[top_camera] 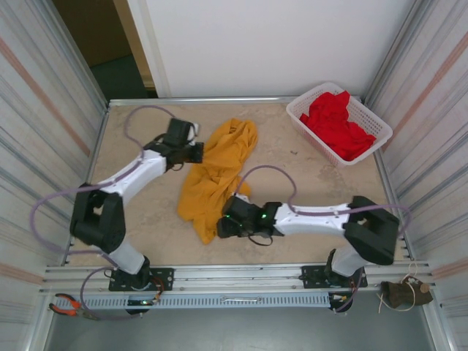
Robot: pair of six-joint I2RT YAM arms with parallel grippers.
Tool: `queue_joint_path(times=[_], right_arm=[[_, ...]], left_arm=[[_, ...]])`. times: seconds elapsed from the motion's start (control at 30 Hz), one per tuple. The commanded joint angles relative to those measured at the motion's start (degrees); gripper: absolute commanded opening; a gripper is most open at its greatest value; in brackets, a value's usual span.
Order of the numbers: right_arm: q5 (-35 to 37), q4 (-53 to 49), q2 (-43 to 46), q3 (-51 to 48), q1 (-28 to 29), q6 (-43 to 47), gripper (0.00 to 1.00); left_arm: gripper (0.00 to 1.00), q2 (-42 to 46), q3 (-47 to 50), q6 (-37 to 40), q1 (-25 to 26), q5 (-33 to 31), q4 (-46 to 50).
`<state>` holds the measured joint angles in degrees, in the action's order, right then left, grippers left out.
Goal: Fold the inside-out t-shirt
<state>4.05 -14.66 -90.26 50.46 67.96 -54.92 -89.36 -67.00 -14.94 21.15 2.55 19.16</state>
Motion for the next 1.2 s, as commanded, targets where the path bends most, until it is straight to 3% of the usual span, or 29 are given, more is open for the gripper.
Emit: queue_joint_path(times=[0.0, 0.17, 0.3, 0.33, 0.43, 0.53, 0.63, 0.7, 0.83, 0.97, 1.17], right_arm=[[-0.77, 1.74, -4.64, 3.53, 1.88, -0.40, 0.74], [-2.79, 3.05, -9.30, 5.17, 2.85, -1.66, 0.65], [-2.82, 2.29, -9.68, 4.96, 3.22, -2.64, 0.47], [-2.76, 2.14, -9.59, 4.76, 3.38, -2.74, 0.40], [-1.77, 0.59, -8.60, 4.39, 3.58, -2.92, 0.00], [1.48, -3.71, -4.94, 5.01, 2.98, -0.35, 0.00], [5.50, -12.67, 3.43, 7.78, -2.20, 5.77, 0.00], [6.88, -17.52, 11.63, 10.38, -8.96, 10.66, 0.00], [2.54, -22.02, 24.18, 21.10, -28.40, 18.50, 0.00], [-0.85, -25.06, 25.75, 34.99, -41.53, 22.30, 0.00], [-4.42, -26.19, 24.96, 48.77, -49.04, 23.17, 0.00]], left_arm=[[0.00, 5.92, 2.58, -3.82, -2.52, 3.89, -0.69], [0.00, 9.64, 5.28, -4.65, -5.28, 5.73, -0.87], [0.00, 10.95, 6.30, -4.98, -6.84, 6.52, -1.04], [0.00, 11.21, 6.38, -4.92, -7.38, 6.78, -1.07], [0.00, 11.90, 6.39, -5.59, -9.42, 7.76, -1.49], [0.00, 12.65, 5.29, -7.33, -13.08, 9.51, -1.94], [0.00, 13.65, 1.88, -11.60, -19.13, 13.27, -2.64], [0.00, 14.73, -0.57, -15.56, -23.15, 15.77, -3.91], [0.00, 17.70, -6.06, -23.12, -27.89, 16.13, -5.89], [0.00, 20.66, -9.13, -30.44, -30.05, 15.32, -8.82], [0.00, 23.99, -12.99, -34.78, -30.96, 14.52, -9.83]])
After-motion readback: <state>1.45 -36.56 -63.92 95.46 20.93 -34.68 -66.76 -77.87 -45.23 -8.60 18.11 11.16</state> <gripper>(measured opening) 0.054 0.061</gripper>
